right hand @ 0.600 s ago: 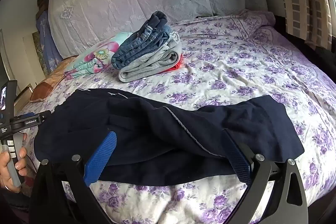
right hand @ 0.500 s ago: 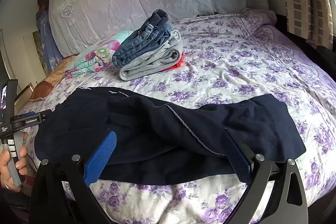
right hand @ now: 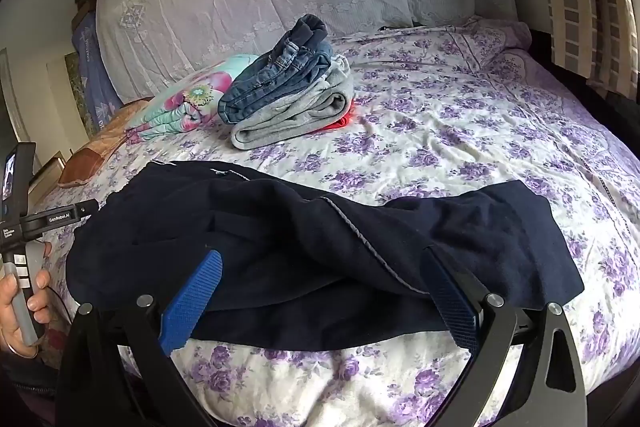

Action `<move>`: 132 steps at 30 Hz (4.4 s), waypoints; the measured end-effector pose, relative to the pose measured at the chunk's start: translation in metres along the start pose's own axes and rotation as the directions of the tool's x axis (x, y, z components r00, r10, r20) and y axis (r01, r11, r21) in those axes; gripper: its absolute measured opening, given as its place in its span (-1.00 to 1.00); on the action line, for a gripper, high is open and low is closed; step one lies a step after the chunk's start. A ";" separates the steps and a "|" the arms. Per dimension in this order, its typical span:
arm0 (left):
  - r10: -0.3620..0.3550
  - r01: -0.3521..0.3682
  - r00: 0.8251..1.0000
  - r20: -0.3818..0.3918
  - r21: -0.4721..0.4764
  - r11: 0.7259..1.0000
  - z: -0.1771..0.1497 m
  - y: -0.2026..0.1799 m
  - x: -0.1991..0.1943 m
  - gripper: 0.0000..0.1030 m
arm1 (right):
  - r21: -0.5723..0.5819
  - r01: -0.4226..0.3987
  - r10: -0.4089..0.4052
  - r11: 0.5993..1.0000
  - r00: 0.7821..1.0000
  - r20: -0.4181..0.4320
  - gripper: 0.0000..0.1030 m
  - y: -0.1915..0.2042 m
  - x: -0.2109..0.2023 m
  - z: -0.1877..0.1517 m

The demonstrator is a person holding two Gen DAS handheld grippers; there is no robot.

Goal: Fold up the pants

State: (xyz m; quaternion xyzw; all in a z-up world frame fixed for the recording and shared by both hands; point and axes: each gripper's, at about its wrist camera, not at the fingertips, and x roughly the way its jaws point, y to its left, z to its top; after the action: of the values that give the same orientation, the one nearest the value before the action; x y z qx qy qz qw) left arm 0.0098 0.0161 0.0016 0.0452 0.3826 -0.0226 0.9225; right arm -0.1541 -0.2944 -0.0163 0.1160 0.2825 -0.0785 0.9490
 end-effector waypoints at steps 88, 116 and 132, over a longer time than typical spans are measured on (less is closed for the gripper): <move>-0.270 0.273 0.962 0.044 -0.079 0.959 0.147 0.063 0.045 -0.13 | 0.482 -0.148 0.057 0.864 0.979 0.198 -0.76 -0.188 -0.037 -0.027; -0.025 -0.001 0.995 -0.094 -0.269 0.963 0.185 0.107 0.167 0.34 | 0.102 0.405 -0.383 0.908 0.905 -0.188 0.80 -0.181 0.188 0.169; -0.027 0.004 0.995 -0.093 -0.231 0.973 0.059 0.165 0.008 0.74 | 0.185 0.251 -0.230 0.950 0.965 -0.124 0.93 -0.185 0.018 0.057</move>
State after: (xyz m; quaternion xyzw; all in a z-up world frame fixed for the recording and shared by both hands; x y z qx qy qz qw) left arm 0.0690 0.1745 0.0485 -0.0643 0.4267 0.0170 0.9020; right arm -0.1497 -0.4884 -0.0124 0.1789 0.3329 -0.2156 0.9004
